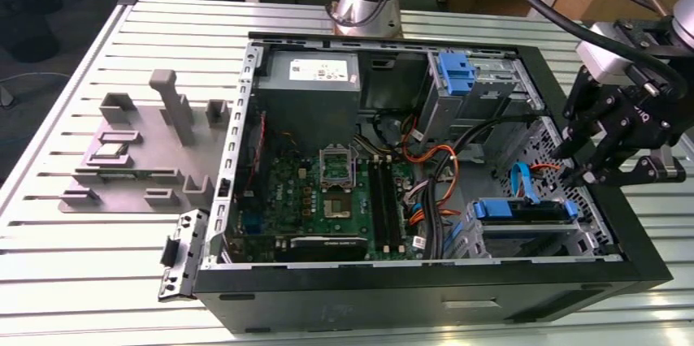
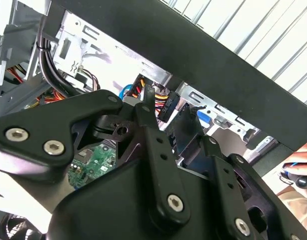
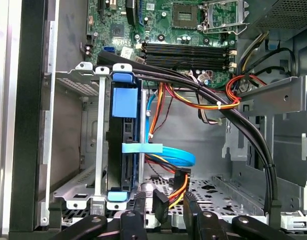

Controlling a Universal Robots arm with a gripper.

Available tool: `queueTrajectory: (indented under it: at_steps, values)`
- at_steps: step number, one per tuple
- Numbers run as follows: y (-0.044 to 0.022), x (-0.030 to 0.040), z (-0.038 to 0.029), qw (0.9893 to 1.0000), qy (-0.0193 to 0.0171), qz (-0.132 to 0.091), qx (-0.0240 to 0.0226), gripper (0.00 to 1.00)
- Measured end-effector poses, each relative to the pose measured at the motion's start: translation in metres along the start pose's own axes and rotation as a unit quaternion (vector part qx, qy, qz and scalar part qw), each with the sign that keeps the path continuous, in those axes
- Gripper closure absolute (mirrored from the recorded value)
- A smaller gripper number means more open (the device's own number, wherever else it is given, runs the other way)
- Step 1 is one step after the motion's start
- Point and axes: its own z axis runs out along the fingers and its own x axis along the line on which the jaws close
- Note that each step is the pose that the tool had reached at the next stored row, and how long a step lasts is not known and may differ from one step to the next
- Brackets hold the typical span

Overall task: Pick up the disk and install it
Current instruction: 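Insert the second disk wire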

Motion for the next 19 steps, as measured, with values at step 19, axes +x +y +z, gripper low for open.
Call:
queueTrajectory:
  at_steps: [19]
  values:
    - [0.0003,0.0000,0.0001,1.0000,-0.0001,0.000,0.0001,0.83]
